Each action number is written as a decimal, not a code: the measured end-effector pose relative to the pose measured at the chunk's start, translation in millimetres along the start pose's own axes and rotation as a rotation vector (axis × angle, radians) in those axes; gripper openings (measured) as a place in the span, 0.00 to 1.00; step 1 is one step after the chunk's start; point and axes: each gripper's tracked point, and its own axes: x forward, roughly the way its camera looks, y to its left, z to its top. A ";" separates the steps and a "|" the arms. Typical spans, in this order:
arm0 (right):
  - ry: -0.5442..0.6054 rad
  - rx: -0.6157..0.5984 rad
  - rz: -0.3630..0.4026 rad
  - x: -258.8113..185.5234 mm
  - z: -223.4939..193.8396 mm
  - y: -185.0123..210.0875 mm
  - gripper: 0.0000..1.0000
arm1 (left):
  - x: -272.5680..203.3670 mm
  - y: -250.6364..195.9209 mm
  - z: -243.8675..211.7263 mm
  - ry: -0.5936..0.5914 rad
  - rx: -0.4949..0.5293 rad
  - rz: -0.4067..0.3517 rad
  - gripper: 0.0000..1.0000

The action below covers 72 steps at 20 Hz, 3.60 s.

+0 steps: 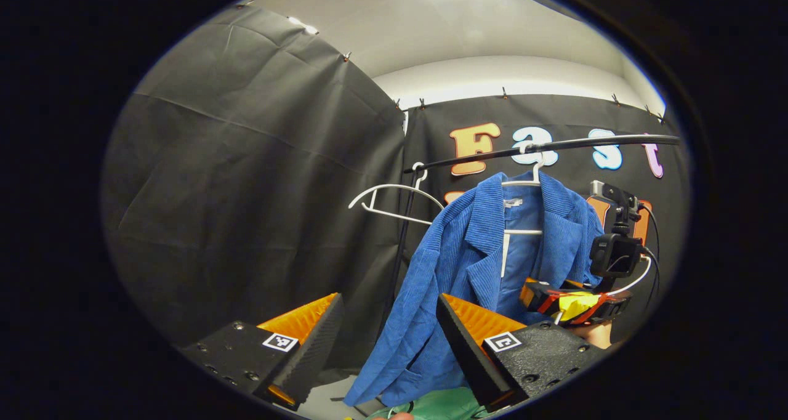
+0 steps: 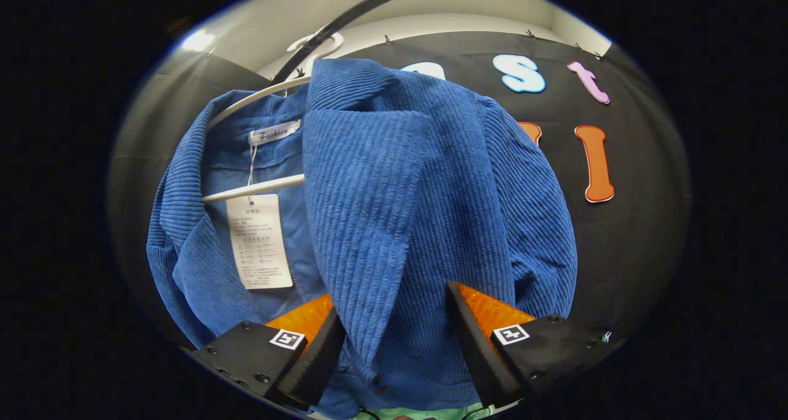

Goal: Grasp the clothes on the hanger with both hands and then place them into the laundry hamper below.

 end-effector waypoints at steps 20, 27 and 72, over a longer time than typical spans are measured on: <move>-0.312 -0.026 0.218 -116.6 162.4 -51.1 0.10 | 66.8 -139.2 -37.6 0.065 -0.182 -0.324 0.93; -0.362 -0.096 0.259 -136.3 185.2 -48.0 0.10 | 121.3 -165.2 -61.7 0.048 -0.125 -0.222 0.92; -0.284 0.101 0.243 -109.7 142.3 -73.5 0.09 | 187.1 7.4 228.9 -0.314 0.300 -0.037 0.00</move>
